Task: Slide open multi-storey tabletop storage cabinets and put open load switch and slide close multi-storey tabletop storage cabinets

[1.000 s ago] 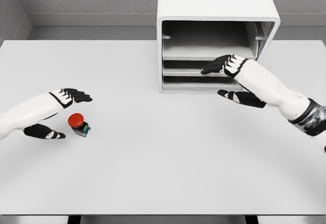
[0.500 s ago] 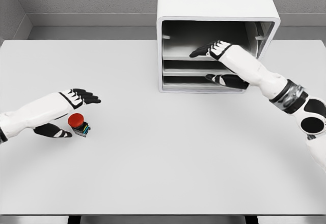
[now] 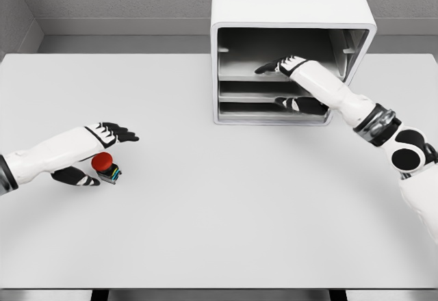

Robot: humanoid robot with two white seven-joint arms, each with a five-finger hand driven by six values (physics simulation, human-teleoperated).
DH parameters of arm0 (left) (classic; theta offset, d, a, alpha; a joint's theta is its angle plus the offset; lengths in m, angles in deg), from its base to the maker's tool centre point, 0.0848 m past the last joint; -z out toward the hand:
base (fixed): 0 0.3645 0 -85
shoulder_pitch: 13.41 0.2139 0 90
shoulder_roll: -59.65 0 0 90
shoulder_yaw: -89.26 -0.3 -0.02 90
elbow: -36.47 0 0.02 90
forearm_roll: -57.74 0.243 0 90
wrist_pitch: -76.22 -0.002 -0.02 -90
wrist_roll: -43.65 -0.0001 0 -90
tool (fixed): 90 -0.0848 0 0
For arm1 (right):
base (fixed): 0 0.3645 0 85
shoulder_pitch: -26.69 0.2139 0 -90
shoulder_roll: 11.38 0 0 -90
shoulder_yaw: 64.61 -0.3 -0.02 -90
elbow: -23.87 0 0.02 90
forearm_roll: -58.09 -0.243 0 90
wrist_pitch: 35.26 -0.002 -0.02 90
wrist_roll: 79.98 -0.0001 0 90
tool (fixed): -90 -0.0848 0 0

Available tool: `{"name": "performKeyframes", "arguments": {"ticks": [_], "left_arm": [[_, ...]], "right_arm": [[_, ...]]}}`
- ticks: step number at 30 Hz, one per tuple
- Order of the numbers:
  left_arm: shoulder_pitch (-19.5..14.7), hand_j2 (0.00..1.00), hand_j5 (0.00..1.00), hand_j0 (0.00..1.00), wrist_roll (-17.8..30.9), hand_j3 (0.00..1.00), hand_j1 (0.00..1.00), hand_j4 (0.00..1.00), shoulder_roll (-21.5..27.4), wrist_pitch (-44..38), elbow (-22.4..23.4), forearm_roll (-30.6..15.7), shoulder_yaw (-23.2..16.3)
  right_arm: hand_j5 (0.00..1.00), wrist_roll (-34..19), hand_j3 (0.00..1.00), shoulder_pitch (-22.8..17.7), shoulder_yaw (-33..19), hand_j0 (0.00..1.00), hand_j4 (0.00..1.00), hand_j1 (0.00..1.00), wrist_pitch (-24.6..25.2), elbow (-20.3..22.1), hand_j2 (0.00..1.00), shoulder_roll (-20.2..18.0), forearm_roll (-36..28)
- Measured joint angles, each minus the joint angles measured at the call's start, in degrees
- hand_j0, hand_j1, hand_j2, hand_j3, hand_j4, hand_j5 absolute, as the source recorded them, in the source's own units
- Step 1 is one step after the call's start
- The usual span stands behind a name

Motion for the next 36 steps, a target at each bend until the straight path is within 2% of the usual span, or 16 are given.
{"name": "performKeyframes", "arguments": {"ticks": [2,8,14,17,22,33,35,36], "left_arm": [[0.0,0.97,0.97,0.97,0.0,0.97,0.97,0.97,0.0,0.0,0.5,0.2,0.0],[0.1,0.85,0.85,0.85,0.0,0.85,0.85,0.85,0.0,0.0,1.5,0.6,-0.1],[0.1,0.85,0.85,0.85,0.0,0.85,0.85,0.85,0.0,0.0,1.6,0.6,-0.5],[0.1,0.80,0.80,0.80,0.0,0.80,0.80,0.80,0.1,0.0,1.6,0.6,-1.0],[0.1,0.67,0.67,0.67,0.0,0.67,0.67,0.67,0.1,0.0,1.6,0.6,-1.4],[0.3,0.69,0.69,0.69,0.0,0.69,0.69,0.69,0.7,0.0,1.8,0.6,-1.3],[0.1,0.67,0.67,0.67,0.0,0.67,0.67,0.67,0.7,0.0,2.1,0.6,-1.3],[0.1,0.63,0.63,0.63,0.0,0.63,0.63,0.63,0.7,0.0,2.2,0.7,-1.3]], "right_arm": [[0.77,0.0,0.77,0.9,0.1,0.77,0.77,0.77,0.0,-0.9,0.77,0.4,0.5],[0.77,0.0,0.77,1.4,0.3,0.77,0.77,0.77,0.0,-3.0,0.77,0.8,1.4],[0.78,0.2,0.78,1.1,1.0,0.78,0.78,0.78,0.2,-3.6,0.78,0.7,1.0],[0.78,0.3,0.78,0.8,1.1,0.78,0.78,0.78,0.3,-3.4,0.78,0.6,0.8],[0.78,0.4,0.78,0.3,1.1,0.78,0.78,0.78,0.2,-2.6,0.78,0.1,1.2],[0.78,0.2,0.78,-2.5,0.7,0.78,0.78,0.78,0.0,1.8,0.78,-2.9,1.6],[0.78,0.2,0.78,-2.8,0.7,0.78,0.78,0.78,0.0,2.3,0.78,-3.5,1.5],[0.78,0.2,0.78,-2.9,0.6,0.78,0.78,0.78,0.0,2.5,0.78,-3.7,1.5]]}}
